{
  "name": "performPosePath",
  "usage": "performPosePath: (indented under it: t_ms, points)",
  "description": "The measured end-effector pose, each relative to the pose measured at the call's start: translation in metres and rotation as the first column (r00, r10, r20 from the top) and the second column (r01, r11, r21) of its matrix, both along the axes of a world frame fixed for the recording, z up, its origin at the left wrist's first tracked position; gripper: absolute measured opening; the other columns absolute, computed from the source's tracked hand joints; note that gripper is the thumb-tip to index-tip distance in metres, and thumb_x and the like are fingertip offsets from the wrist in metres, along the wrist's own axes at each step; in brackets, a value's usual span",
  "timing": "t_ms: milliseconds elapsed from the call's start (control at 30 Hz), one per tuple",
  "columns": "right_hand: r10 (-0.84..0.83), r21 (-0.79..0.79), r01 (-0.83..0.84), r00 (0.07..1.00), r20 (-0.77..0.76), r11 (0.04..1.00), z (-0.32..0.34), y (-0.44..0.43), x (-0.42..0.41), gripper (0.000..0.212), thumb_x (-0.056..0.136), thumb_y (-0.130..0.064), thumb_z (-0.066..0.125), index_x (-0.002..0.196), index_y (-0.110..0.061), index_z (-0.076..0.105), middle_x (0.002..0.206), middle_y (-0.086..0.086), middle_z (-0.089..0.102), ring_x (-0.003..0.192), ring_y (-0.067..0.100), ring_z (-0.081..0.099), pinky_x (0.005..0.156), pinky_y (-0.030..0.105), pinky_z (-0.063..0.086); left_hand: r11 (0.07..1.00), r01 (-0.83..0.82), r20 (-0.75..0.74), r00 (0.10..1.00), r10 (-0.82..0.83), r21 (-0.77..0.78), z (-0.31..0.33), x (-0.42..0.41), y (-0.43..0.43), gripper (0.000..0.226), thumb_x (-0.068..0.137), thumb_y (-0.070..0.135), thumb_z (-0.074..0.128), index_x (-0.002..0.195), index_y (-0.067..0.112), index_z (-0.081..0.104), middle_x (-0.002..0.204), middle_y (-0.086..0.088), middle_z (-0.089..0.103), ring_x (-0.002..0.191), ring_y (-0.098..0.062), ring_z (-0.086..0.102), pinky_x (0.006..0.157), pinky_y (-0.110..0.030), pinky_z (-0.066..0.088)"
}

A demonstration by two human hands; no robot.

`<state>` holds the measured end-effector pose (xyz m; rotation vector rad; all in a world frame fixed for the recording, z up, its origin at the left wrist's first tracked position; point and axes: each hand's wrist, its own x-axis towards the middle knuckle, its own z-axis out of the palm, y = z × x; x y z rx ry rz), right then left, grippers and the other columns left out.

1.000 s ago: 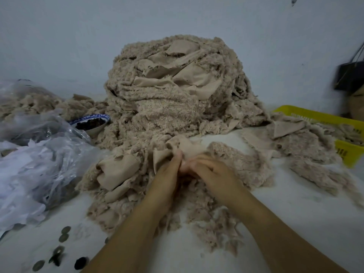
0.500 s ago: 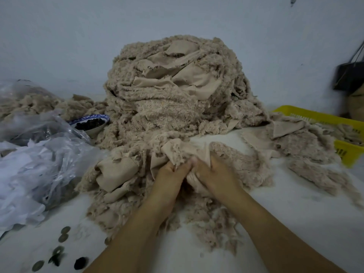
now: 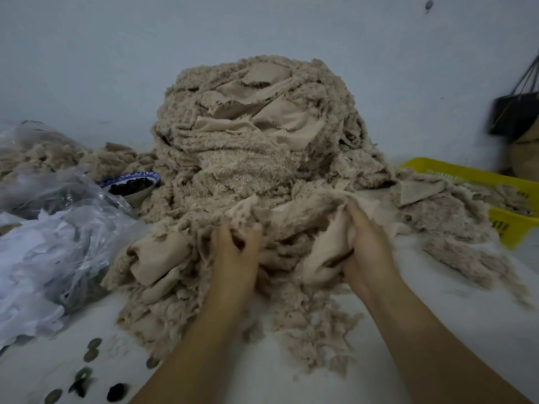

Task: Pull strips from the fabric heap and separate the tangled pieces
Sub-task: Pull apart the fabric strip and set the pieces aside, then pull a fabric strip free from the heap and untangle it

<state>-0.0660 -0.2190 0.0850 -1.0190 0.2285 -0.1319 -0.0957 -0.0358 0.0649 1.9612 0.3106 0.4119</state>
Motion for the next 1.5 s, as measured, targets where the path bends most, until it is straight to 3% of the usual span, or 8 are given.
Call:
performPosePath:
  t_ms: [133,333,433,533,667,1033,1300,1500]
  points:
    - [0.243,0.008,-0.247,0.958,0.155,0.969,0.000,0.008,-0.008,0.032,0.101,-0.038,0.053,0.112,-0.019,0.076,0.113,0.003,0.074,0.106,0.015,0.070,0.079,0.025,0.058,0.955,-0.088,0.552,0.829,-0.087,0.282,0.019,-0.021,-0.018,0.049,0.089,0.051,0.054,0.122,0.015,0.055,0.120,0.010,0.036,0.119,-0.017,0.045,0.101,-0.035,0.042]
    - [0.315,-0.185,-0.278,0.926,0.209,0.942,-0.003,0.015,-0.014,0.040,0.096,-0.053,0.048,0.111,-0.029,0.076,0.119,-0.002,0.073,0.113,0.010,0.067,0.080,0.021,0.057,0.819,0.536,0.116,0.818,-0.564,0.203,0.001,-0.021,-0.031,0.019,0.090,0.048,0.067,0.076,0.034,0.067,0.070,0.015,0.067,0.063,0.002,0.060,0.059,-0.024,0.044]
    - [0.345,-0.257,-0.295,0.921,0.178,0.920,-0.003,0.014,-0.015,0.060,0.080,-0.069,0.056,0.117,-0.026,0.072,0.118,0.002,0.073,0.111,0.016,0.069,0.089,0.031,0.056,0.849,0.441,0.167,0.897,-0.408,-0.293,0.002,-0.015,-0.027,0.024,0.088,0.047,0.067,0.095,0.027,0.077,0.090,0.010,0.077,0.088,-0.007,0.072,0.082,-0.030,0.055]
    - [0.418,-0.406,-0.337,0.899,0.131,0.850,-0.007,0.018,-0.017,0.066,0.071,-0.076,0.066,0.117,-0.029,0.069,0.116,-0.006,0.073,0.110,0.013,0.068,0.094,0.033,0.054,0.566,0.425,0.220,0.892,-0.395,-0.706,0.010,-0.012,-0.018,0.038,0.086,0.045,0.062,0.110,0.020,0.077,0.117,-0.005,0.074,0.112,-0.017,0.069,0.085,-0.027,0.058]
    - [0.291,-0.554,-0.165,0.945,0.147,0.816,-0.009,0.022,-0.016,0.027,0.095,-0.049,0.058,0.101,-0.025,0.069,0.099,-0.006,0.075,0.096,0.013,0.071,0.089,0.040,0.058,0.546,0.412,0.211,0.895,-0.393,-0.729,0.013,-0.014,-0.018,0.040,0.091,0.043,0.056,0.115,0.016,0.075,0.120,-0.006,0.073,0.115,-0.018,0.068,0.086,-0.026,0.057]
    - [0.245,-0.158,-0.225,0.962,0.123,0.961,0.000,0.015,-0.014,0.021,0.098,-0.038,0.058,0.098,-0.021,0.071,0.101,0.005,0.076,0.093,0.020,0.074,0.078,0.039,0.062,0.516,0.429,0.169,0.863,-0.476,-0.741,0.011,-0.014,-0.021,0.051,0.081,0.052,0.059,0.113,0.015,0.076,0.117,-0.006,0.074,0.109,-0.018,0.070,0.086,-0.029,0.058]
    - [0.612,-0.825,-0.404,0.786,-0.090,0.396,-0.012,0.018,-0.025,0.039,0.097,-0.041,0.059,0.083,-0.004,0.057,0.072,0.007,0.054,0.065,0.021,0.053,0.062,0.028,0.036,0.234,0.440,0.284,0.822,-0.494,-0.867,0.016,-0.010,-0.005,0.052,0.096,0.047,0.049,0.106,0.006,0.078,0.106,-0.017,0.074,0.097,-0.024,0.073,0.082,-0.035,0.061]
    - [0.509,-0.644,-0.373,0.860,0.029,0.667,-0.010,0.017,-0.020,0.040,0.087,-0.059,0.049,0.099,-0.028,0.071,0.100,-0.001,0.073,0.105,0.023,0.067,0.088,0.032,0.052,0.330,0.475,0.356,0.862,-0.362,-0.816,0.014,-0.006,-0.004,0.036,0.092,0.023,0.060,0.123,0.006,0.067,0.119,-0.017,0.070,0.106,-0.028,0.069,0.086,-0.036,0.059]
